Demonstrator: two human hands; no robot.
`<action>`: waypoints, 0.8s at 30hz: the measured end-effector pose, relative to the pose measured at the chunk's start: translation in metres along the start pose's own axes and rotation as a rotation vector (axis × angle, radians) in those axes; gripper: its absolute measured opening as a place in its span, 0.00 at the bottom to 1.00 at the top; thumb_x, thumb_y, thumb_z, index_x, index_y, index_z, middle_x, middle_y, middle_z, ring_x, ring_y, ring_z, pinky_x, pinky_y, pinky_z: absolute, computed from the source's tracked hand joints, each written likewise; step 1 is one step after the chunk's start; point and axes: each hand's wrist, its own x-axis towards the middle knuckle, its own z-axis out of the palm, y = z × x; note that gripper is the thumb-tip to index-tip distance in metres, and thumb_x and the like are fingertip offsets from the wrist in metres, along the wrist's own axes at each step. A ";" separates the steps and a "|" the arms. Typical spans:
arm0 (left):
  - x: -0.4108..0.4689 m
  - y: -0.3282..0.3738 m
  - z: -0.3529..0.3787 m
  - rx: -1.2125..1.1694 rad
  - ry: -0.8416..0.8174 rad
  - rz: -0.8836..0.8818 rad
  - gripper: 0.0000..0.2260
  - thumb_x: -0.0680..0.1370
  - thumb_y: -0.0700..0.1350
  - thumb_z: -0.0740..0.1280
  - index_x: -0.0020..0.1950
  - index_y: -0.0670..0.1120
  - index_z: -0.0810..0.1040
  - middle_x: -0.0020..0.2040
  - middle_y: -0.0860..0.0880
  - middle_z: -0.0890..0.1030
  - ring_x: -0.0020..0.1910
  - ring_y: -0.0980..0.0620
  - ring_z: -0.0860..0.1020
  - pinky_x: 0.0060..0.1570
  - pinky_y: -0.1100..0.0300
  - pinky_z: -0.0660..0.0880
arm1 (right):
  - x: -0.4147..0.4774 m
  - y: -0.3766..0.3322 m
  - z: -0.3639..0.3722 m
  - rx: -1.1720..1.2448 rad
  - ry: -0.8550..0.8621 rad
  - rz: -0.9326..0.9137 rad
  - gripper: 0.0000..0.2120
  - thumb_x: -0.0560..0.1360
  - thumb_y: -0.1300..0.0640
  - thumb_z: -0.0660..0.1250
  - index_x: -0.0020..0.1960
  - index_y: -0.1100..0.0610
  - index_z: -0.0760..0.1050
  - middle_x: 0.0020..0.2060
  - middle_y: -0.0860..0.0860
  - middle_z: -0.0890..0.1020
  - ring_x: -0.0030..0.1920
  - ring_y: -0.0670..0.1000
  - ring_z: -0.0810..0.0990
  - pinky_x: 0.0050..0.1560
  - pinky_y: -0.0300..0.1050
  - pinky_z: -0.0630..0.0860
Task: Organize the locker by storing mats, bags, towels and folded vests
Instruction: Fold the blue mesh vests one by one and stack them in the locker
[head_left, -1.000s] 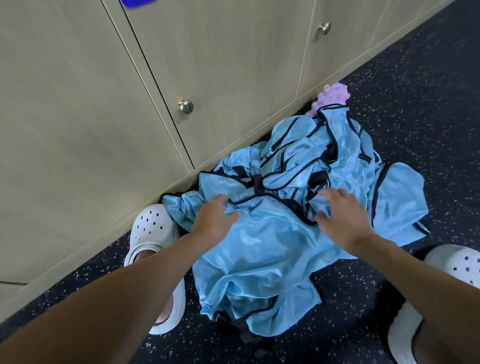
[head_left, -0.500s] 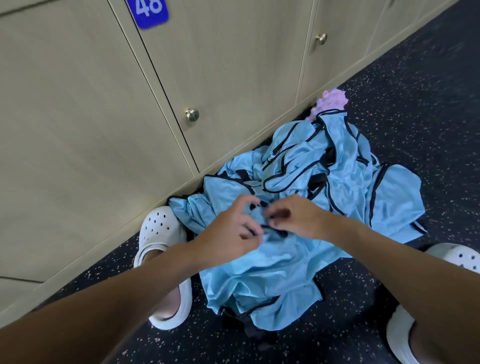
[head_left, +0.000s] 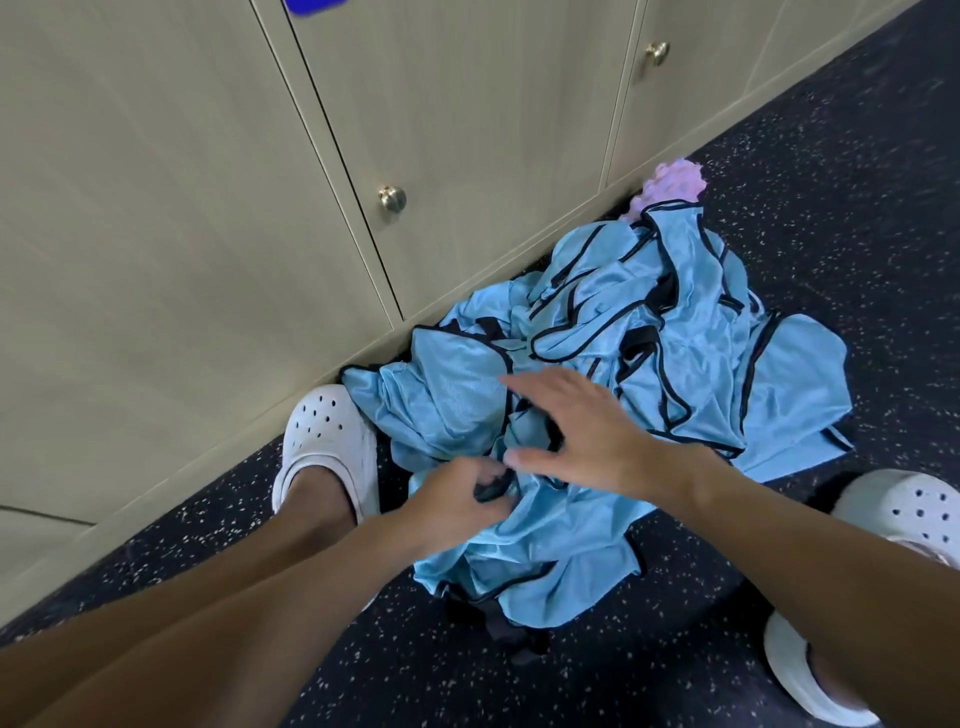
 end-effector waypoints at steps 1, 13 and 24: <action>-0.001 -0.002 0.004 0.005 -0.010 0.001 0.15 0.75 0.55 0.70 0.52 0.45 0.81 0.45 0.41 0.83 0.43 0.49 0.80 0.53 0.43 0.76 | 0.000 -0.002 0.003 -0.090 -0.097 -0.022 0.37 0.73 0.37 0.66 0.77 0.40 0.54 0.73 0.43 0.66 0.76 0.48 0.53 0.75 0.55 0.50; -0.025 -0.010 0.004 0.109 -0.041 -0.160 0.19 0.77 0.47 0.68 0.68 0.50 0.72 0.32 0.51 0.74 0.31 0.53 0.71 0.36 0.58 0.68 | -0.066 0.045 0.013 -0.373 -0.235 0.222 0.13 0.77 0.57 0.55 0.34 0.50 0.66 0.38 0.46 0.71 0.46 0.48 0.67 0.63 0.52 0.65; -0.019 0.015 0.006 0.305 0.090 0.008 0.13 0.77 0.56 0.68 0.37 0.51 0.75 0.35 0.52 0.78 0.34 0.50 0.76 0.39 0.55 0.75 | -0.026 0.020 0.049 -0.108 -0.075 0.281 0.26 0.79 0.41 0.61 0.74 0.48 0.65 0.66 0.51 0.76 0.68 0.54 0.68 0.68 0.55 0.61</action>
